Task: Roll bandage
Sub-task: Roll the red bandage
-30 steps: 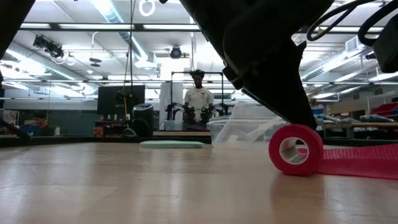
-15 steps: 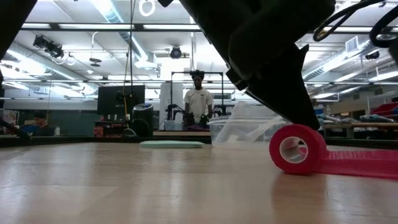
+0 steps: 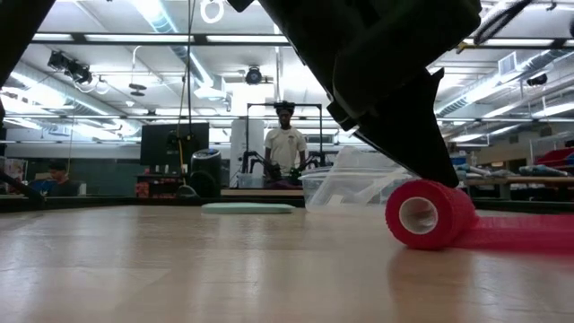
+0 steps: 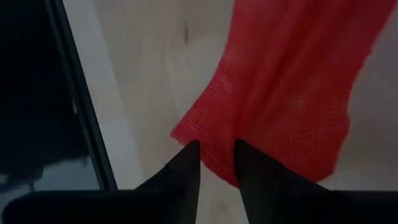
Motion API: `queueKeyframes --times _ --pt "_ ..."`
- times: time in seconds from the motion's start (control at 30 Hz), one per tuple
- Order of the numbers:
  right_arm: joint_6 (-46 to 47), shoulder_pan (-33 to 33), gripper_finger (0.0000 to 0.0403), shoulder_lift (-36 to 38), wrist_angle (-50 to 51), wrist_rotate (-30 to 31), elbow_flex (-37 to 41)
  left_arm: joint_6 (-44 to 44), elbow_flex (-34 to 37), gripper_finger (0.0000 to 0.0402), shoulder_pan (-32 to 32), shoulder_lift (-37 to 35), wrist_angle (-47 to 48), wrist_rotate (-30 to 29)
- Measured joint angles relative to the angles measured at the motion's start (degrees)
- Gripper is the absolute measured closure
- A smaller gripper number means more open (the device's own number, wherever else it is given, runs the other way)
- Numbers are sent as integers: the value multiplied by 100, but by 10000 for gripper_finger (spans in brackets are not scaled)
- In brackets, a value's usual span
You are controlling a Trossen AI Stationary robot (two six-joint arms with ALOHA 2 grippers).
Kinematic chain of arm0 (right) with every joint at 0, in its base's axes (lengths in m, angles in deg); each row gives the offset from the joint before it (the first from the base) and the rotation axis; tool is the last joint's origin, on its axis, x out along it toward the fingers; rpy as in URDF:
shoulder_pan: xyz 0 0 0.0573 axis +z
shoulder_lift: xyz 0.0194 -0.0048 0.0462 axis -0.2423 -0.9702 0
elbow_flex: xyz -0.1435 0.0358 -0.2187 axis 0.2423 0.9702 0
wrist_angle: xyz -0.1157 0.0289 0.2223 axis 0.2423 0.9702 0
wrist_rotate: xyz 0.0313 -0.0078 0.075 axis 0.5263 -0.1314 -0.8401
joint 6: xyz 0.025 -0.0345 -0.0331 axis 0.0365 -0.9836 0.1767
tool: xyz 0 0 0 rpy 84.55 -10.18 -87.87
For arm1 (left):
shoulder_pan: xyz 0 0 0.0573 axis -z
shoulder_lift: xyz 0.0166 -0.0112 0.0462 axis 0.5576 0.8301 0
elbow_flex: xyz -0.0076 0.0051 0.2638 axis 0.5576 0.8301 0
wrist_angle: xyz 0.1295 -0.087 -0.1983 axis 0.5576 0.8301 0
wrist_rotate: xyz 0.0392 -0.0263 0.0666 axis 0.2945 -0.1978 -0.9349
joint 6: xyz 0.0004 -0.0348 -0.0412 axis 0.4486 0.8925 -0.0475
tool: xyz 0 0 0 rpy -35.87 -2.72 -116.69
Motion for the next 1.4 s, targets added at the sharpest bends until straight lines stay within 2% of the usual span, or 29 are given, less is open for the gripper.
queueKeyframes --times 0.13,0.27,0.63,0.83,0.9,0.97,1.13,1.4 --pt "-25 55 305 207 405 828 -5 0 0 330 -2 0 -2 -1" --pt "-353 46 305 261 349 1405 -14 -2 0 330 -4 0 -6 0" --pt "-479 199 305 283 128 1256 -20 -90 0 330 -7 0 -2 2" --pt "-518 148 305 291 -21 2756 -27 -108 0 330 -7 0 1 7" --pt "-734 -49 305 291 38 3014 -27 -107 0 330 -7 0 1 9" --pt "-1133 -332 305 291 52 2969 -27 -107 0 330 -7 0 1 9" --pt "-2715 -876 301 301 322 2294 -29 -107 -4 330 -7 0 1 14" --pt "-3373 -1213 270 326 855 2228 -29 -105 -4 330 -7 0 -6 17"
